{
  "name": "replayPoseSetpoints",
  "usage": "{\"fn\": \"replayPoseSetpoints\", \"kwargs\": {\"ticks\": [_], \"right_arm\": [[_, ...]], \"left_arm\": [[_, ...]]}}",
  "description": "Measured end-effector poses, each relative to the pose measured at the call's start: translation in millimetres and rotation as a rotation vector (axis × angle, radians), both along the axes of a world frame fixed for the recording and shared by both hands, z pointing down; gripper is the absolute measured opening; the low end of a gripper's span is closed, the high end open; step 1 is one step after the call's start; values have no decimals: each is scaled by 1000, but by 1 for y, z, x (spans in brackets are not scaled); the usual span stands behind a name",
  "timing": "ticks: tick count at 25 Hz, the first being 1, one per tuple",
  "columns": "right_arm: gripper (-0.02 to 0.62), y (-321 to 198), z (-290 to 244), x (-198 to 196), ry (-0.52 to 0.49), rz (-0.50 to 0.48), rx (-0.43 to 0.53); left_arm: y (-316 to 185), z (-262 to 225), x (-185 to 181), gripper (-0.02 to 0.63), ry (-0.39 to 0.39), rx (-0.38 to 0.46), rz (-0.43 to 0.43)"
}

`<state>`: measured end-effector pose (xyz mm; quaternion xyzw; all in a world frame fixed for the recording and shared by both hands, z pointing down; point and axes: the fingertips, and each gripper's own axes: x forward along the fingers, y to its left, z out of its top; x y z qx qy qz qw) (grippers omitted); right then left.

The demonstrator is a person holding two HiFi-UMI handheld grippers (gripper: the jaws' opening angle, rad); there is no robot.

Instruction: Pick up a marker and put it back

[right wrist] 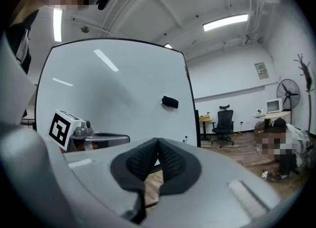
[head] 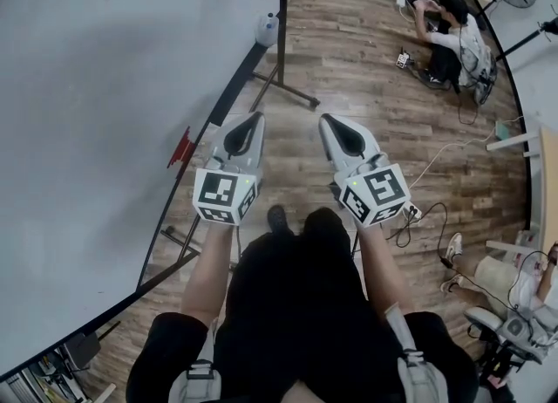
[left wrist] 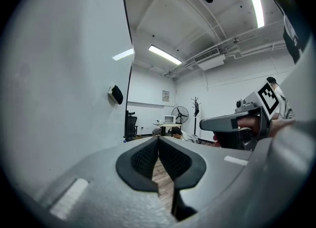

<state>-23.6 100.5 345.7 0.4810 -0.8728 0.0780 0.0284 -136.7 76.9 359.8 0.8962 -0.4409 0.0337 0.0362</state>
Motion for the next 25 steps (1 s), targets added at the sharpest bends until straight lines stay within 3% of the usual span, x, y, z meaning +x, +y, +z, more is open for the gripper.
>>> {"fn": "replayPoseSetpoints", "kwargs": {"ticks": [9,18,25], "right_arm": [[2,5,19,19,-42,47,-50],[2,-36,24,27,-11,-44,-44],[2,-95,18,50,47,-58,-12]], "left_arm": [[0,26,13,11,-1,-56,35],[-35,33,27,11,-20,-90,-6],[-89,23,51,11,-18,-83,-46]]}}
